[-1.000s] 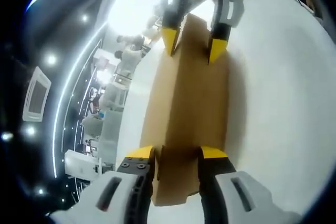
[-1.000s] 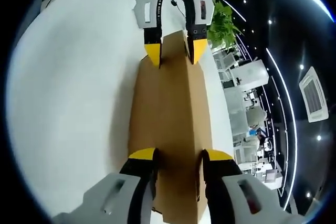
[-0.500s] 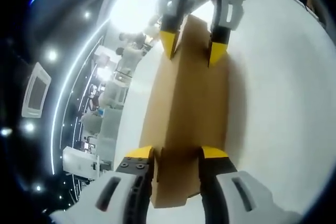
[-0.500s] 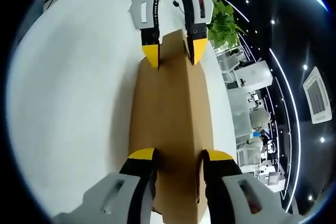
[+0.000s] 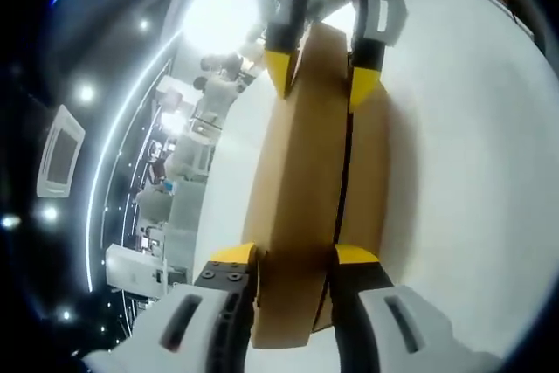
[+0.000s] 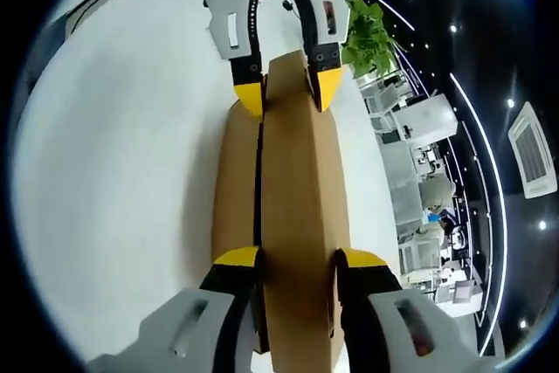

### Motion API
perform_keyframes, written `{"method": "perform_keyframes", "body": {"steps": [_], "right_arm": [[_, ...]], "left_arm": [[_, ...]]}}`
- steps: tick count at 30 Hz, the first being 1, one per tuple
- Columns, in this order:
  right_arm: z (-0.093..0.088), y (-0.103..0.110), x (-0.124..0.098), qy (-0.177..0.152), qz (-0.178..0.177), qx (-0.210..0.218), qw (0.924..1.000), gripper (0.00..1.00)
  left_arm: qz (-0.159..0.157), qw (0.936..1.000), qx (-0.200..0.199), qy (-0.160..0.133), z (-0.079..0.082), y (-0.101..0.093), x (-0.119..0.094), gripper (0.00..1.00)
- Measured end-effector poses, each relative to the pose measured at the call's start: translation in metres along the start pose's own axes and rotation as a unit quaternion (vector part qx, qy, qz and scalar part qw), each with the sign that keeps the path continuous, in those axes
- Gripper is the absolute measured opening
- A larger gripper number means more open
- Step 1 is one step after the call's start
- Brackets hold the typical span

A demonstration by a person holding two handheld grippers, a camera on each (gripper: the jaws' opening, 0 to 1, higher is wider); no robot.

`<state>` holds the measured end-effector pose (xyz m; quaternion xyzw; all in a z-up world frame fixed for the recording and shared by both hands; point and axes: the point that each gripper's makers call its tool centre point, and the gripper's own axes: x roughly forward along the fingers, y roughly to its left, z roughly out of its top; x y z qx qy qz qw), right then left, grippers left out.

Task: Operate the shoe box by opening the lid, removing the specified soft item, and placing it in the target area until the item is outside and the box remains undamaged.

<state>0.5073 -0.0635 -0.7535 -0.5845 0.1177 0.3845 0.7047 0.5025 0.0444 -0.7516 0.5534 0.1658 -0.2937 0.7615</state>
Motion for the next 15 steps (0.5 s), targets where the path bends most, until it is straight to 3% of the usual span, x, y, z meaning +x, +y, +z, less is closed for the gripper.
{"method": "perform_keyframes", "body": {"steps": [15], "right_arm": [[0.0041, -0.0048, -0.0052, 0.000, -0.007, 0.004, 1.0000, 0.31]], "left_arm": [[0.006, 1.0000, 0.002, 0.005, 0.0020, 0.0085, -0.0010, 0.33]]}}
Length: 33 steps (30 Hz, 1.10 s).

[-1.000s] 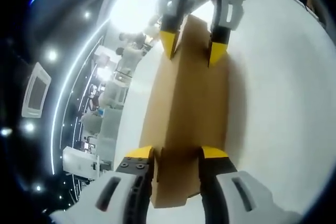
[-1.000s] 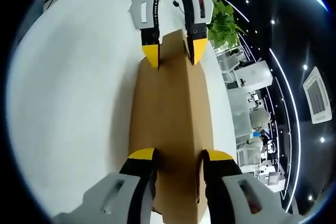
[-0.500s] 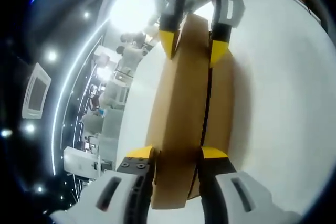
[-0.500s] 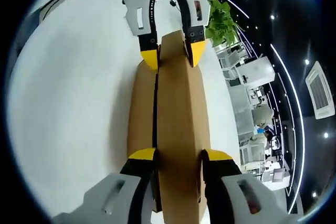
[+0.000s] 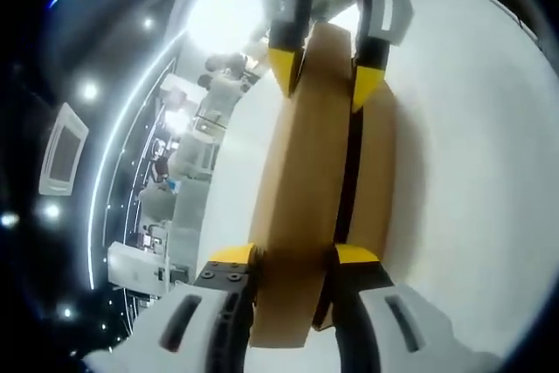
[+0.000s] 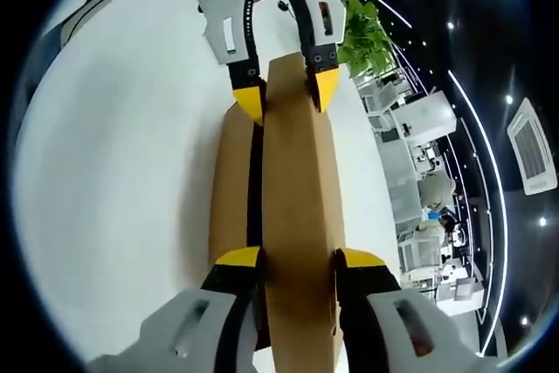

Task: Operate the shoe box by opening the lid, removing the specified soft item, and placing it in the target area until the item is outside and the box remains undamaged.

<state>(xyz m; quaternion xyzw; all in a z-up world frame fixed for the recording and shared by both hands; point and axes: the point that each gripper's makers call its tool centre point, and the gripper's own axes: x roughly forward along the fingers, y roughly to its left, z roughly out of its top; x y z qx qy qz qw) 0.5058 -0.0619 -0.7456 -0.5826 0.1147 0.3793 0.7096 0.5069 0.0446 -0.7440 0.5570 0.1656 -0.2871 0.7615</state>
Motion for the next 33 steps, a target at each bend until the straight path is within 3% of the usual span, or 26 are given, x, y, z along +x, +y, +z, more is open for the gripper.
{"method": "perform_keyframes", "body": {"steps": [33], "right_arm": [[0.0015, -0.0064, 0.0009, 0.016, 0.015, 0.036, 0.9991, 0.32]], "left_arm": [[-0.021, 0.9998, 0.005, -0.003, 0.0001, 0.0061, 0.0044, 0.32]]}}
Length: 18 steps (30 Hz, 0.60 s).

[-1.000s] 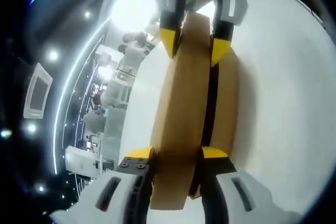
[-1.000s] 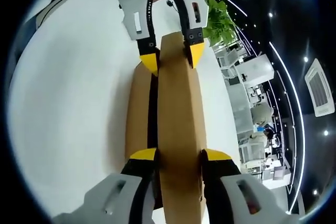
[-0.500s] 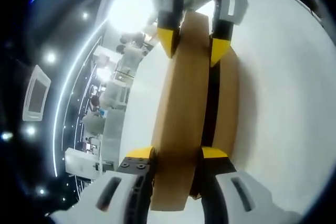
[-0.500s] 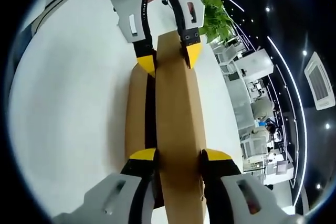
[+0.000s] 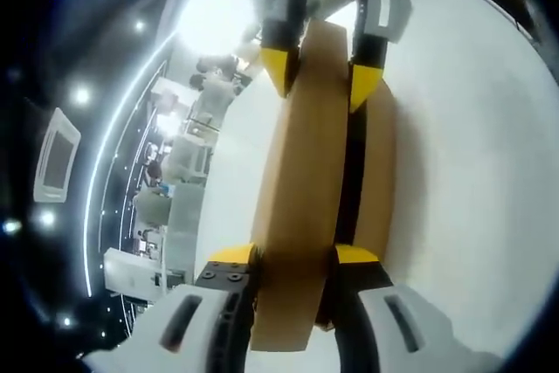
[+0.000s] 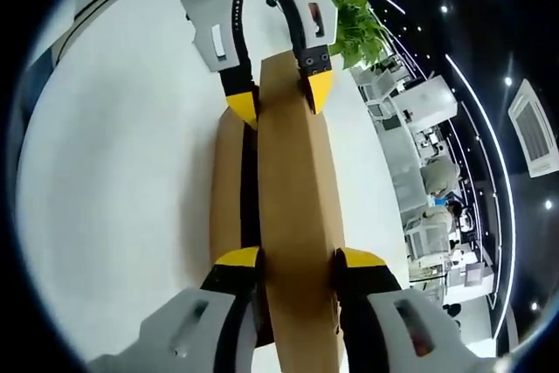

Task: Operate the shoe box by opening the lid, removing the specified soft item, and placing it in the target area until the item is outside and the box remains undamaged.

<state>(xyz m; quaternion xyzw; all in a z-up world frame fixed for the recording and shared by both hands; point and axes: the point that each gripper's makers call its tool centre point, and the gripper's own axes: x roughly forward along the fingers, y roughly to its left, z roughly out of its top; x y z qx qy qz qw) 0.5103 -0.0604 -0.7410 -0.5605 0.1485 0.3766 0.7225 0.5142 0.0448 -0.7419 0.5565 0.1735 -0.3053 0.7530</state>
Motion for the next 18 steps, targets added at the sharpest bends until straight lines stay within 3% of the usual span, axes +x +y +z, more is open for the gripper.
{"method": "perform_keyframes", "body": {"steps": [18], "right_arm": [[-0.0003, -0.0037, -0.0021, -0.007, 0.006, -0.007, 0.9999, 0.32]], "left_arm": [[0.002, 0.9999, -0.006, 0.009, 0.0024, 0.0036, -0.0022, 0.32]]}}
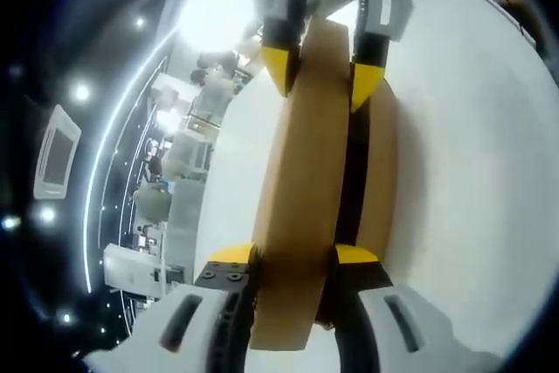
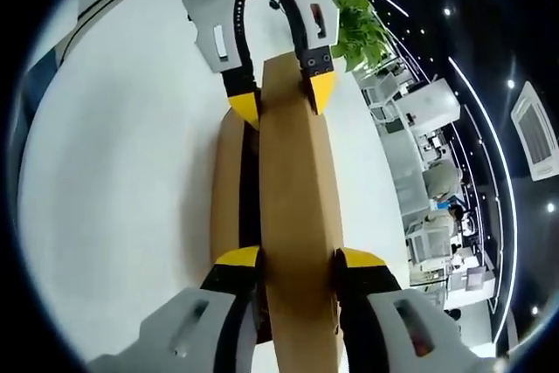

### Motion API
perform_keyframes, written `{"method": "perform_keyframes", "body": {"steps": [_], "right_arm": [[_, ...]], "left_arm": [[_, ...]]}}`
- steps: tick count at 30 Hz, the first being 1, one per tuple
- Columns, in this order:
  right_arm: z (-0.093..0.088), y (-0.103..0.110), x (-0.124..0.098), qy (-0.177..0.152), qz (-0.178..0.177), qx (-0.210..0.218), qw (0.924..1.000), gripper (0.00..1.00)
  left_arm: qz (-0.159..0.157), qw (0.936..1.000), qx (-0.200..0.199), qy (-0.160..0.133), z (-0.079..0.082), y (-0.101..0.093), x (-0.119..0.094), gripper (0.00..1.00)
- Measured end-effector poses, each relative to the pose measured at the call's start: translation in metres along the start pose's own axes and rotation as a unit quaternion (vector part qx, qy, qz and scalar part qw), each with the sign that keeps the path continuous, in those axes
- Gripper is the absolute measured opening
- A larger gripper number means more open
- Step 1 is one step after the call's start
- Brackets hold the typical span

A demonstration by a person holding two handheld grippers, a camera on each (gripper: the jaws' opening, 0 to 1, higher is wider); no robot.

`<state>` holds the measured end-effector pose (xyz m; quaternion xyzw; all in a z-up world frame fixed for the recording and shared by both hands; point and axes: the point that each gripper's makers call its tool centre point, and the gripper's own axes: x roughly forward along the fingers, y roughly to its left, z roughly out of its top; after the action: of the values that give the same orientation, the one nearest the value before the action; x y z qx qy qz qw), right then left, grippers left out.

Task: Operate the shoe box by opening the lid, removing the specified soft item, and placing it in the target area until the item is outside and the box remains undamaged.

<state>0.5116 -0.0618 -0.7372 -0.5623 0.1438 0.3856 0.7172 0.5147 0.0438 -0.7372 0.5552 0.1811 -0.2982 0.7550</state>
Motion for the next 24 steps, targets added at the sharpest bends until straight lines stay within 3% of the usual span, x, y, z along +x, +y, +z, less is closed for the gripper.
{"method": "perform_keyframes", "body": {"steps": [24], "right_arm": [[0.0013, -0.0030, 0.0022, 0.004, 0.023, 0.015, 0.9996, 0.32]], "left_arm": [[-0.010, 0.9999, -0.003, 0.010, -0.0018, 0.0027, 0.0021, 0.32]]}}
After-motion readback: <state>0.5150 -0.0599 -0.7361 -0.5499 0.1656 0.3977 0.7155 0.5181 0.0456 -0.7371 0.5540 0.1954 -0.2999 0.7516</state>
